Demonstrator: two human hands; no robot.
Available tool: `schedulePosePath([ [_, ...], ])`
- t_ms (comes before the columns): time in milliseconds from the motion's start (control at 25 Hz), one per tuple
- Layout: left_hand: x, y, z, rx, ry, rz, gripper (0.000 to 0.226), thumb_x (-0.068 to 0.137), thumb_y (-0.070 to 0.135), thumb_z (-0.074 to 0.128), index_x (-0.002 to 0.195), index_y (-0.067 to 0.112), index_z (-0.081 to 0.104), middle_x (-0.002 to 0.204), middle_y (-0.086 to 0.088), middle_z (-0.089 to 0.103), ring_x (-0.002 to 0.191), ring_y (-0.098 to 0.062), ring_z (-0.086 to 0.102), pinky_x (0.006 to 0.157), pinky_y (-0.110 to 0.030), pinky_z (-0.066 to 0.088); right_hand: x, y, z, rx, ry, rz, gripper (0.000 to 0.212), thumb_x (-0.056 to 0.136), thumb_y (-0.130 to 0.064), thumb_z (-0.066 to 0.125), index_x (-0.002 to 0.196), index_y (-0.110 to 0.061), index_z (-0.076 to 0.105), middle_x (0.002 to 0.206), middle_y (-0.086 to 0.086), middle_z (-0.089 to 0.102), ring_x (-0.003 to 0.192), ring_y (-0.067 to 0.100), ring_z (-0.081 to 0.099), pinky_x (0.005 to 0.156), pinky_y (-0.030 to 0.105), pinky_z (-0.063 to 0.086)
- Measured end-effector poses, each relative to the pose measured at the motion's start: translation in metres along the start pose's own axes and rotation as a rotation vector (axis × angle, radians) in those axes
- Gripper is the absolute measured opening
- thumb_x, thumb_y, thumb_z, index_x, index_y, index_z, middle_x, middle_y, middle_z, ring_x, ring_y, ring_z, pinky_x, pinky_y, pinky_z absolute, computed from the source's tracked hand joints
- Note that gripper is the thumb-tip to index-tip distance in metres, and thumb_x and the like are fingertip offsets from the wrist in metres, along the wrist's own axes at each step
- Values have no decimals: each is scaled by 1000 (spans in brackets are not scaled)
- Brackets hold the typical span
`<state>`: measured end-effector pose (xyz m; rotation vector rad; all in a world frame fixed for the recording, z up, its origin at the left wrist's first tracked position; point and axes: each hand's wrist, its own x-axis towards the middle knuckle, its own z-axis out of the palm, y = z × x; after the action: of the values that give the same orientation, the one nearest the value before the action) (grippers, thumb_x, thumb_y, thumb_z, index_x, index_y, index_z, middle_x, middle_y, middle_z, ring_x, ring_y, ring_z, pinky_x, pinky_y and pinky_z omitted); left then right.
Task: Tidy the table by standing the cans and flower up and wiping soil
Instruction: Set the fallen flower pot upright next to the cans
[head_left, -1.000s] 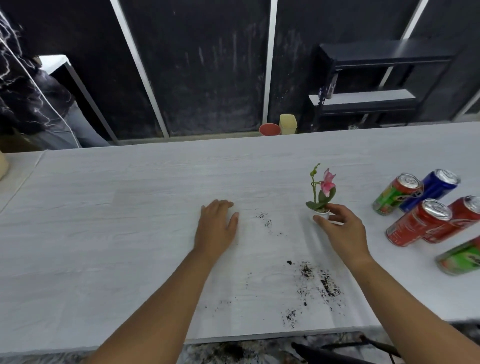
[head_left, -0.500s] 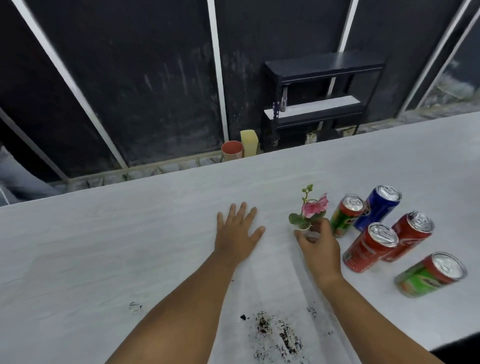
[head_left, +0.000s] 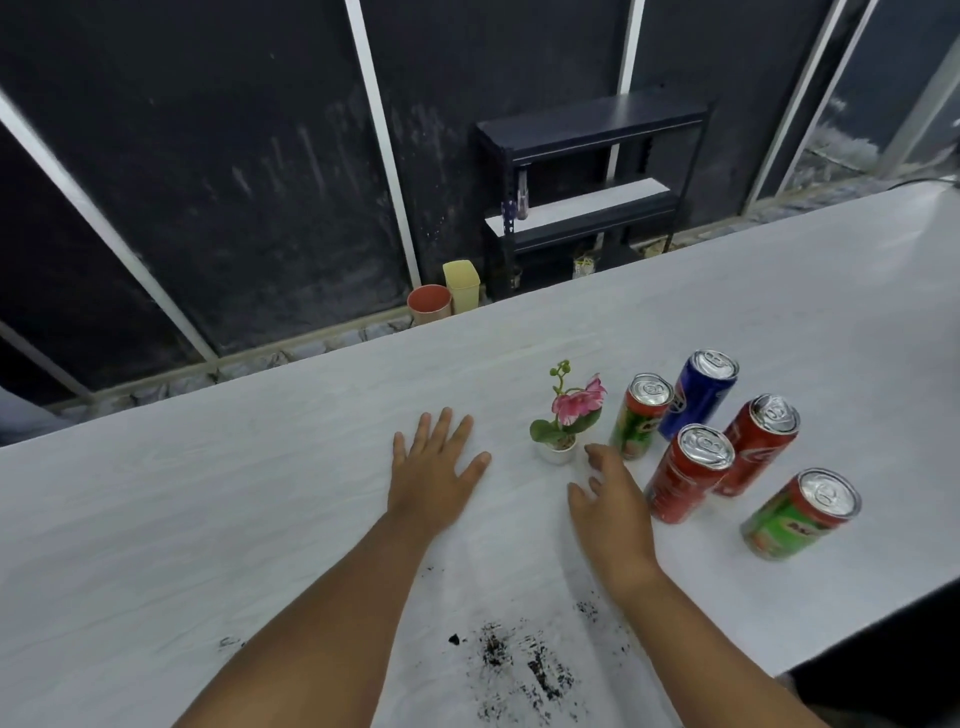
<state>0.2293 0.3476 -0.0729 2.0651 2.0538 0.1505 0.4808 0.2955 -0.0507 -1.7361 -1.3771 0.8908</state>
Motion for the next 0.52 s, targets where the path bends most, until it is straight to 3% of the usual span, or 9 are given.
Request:
schedulePosePath([
  [200,-16,12,-21,-19,-166,-18,77,105,75,21,171,40,2,181,8,-9,167,-22,-11,133,-55,-4,-40,9,-31,-317,-103,-126,38,96,-15,72,133,-19,63,140,-2,63,123,17,62,93,21,41],
  [320,-50,20,-19,-87,-146,-12,68,110,65,30,170,34,25,181,4,11,167,-24,5,132,-56,3,-74,9,-56,-273,-137,-88,32,100,-32,70,131,-28,64,137,-11,62,123,12,59,94,21,40],
  [400,-79,31,-19,-229,-89,-8,49,113,53,38,152,31,57,168,3,45,159,-24,33,131,-57,1,-104,13,-74,-231,-97,-68,30,101,-39,67,131,-33,63,135,-17,60,126,9,57,97,22,39],
  [440,-95,39,-20,-306,-56,-1,39,113,48,42,135,29,69,151,3,63,147,-24,50,132,-57,1,-121,16,-84,-225,-68,-64,30,102,-40,66,131,-34,63,134,-20,58,127,8,56,102,24,40],
  [520,-129,63,-21,-398,-4,37,33,111,43,49,101,29,77,112,6,78,117,-21,67,132,-54,6,-155,25,-102,-219,-10,-50,29,103,-42,64,131,-37,62,132,-26,56,126,-1,51,115,34,40],
])
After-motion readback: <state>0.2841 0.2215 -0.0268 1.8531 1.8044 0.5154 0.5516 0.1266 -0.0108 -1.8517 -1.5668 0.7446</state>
